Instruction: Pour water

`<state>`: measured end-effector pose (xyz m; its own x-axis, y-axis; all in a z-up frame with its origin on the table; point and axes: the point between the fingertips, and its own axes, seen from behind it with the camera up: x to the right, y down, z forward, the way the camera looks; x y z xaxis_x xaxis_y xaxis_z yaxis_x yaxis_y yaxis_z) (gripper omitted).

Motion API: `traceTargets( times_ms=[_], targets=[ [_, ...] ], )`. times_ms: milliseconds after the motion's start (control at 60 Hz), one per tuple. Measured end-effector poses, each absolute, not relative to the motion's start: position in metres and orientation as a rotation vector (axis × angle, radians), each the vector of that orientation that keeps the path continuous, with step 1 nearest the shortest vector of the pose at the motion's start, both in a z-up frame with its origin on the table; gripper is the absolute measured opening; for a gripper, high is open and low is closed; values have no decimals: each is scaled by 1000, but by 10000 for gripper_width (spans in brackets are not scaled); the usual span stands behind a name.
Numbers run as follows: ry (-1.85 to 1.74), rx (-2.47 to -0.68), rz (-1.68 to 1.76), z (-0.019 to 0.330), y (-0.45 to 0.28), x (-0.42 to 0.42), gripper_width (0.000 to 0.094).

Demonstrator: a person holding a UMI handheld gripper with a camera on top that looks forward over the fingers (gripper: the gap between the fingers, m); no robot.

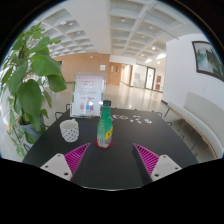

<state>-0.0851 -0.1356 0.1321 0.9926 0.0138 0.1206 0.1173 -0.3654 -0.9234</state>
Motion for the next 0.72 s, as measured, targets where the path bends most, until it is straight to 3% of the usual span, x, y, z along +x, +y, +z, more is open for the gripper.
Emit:
traceTargets(
  times_ms=[317, 717],
  targets=[
    [-145, -1881, -134, 180, -272, -91, 855],
    [-145, -1863, -120, 195, -319, -94, 856]
  ],
)
